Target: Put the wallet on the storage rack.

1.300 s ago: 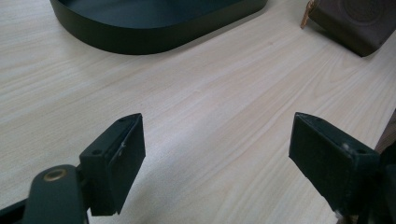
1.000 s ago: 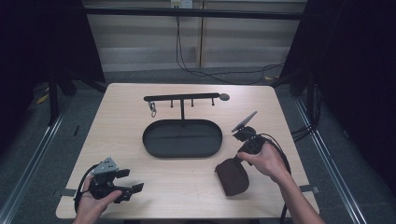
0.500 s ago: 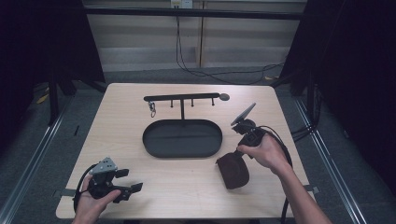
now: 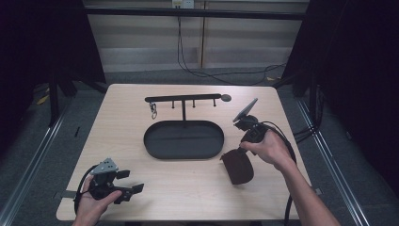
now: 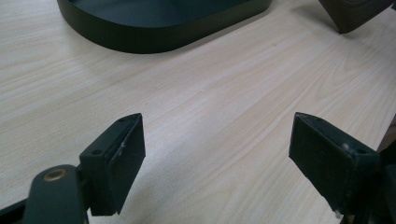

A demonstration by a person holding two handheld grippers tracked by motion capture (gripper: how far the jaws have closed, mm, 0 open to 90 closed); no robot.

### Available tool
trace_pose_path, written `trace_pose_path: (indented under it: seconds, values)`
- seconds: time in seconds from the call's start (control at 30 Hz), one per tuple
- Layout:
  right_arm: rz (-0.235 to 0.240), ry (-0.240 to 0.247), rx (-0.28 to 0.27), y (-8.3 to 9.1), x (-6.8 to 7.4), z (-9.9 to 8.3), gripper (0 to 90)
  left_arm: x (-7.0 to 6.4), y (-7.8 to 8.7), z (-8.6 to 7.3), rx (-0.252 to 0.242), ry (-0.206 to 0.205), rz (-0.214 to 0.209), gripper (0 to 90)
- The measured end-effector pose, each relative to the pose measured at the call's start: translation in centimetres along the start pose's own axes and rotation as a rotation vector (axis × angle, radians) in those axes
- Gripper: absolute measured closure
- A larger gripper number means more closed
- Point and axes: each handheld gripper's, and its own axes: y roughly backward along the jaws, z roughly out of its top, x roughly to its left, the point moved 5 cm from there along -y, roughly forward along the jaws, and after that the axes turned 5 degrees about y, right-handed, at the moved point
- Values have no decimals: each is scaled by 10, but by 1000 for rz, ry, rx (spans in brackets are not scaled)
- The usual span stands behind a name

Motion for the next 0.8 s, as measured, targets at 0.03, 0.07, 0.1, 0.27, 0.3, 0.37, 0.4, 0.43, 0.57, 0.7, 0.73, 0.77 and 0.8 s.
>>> trace_pose_path:
  seconds: [0.03,0.07,0.1,0.27,0.3,0.37,0.4,0.43,0.57,0.7,0.73,0.77,0.8]
  values:
    - [-1,-1,2,0,0,0,860,0,0,0,0,0,-1,184]
    - [-8,-4,7,1,-1,0,860,0,0,0,0,1,-2,184]
    - [-11,-5,10,2,-1,0,860,0,0,0,-2,3,-3,184]
    - [-34,-2,14,7,-1,3,863,0,0,1,-1,-1,-3,185]
    - [-35,-4,10,9,0,4,863,0,0,0,-1,-2,-3,185]
    - [-40,-3,13,12,0,5,863,0,0,0,-1,-2,-4,184]
    - [-46,0,8,13,1,7,863,0,0,0,0,-1,-5,185]
    - [-49,1,9,14,1,7,863,-1,0,0,1,-2,-4,184]
    - [-58,0,4,19,1,10,863,-1,0,0,0,-12,-2,184]
    - [-63,-2,-4,24,0,14,863,-2,-1,0,4,-6,-4,185]
    - [-68,-3,2,25,0,15,863,-1,-1,0,8,-11,-3,184]
    - [-68,-5,1,26,0,16,864,-2,-1,0,7,-10,-5,184]
    - [-73,-5,0,28,0,17,863,-2,-1,0,4,-12,-7,185]
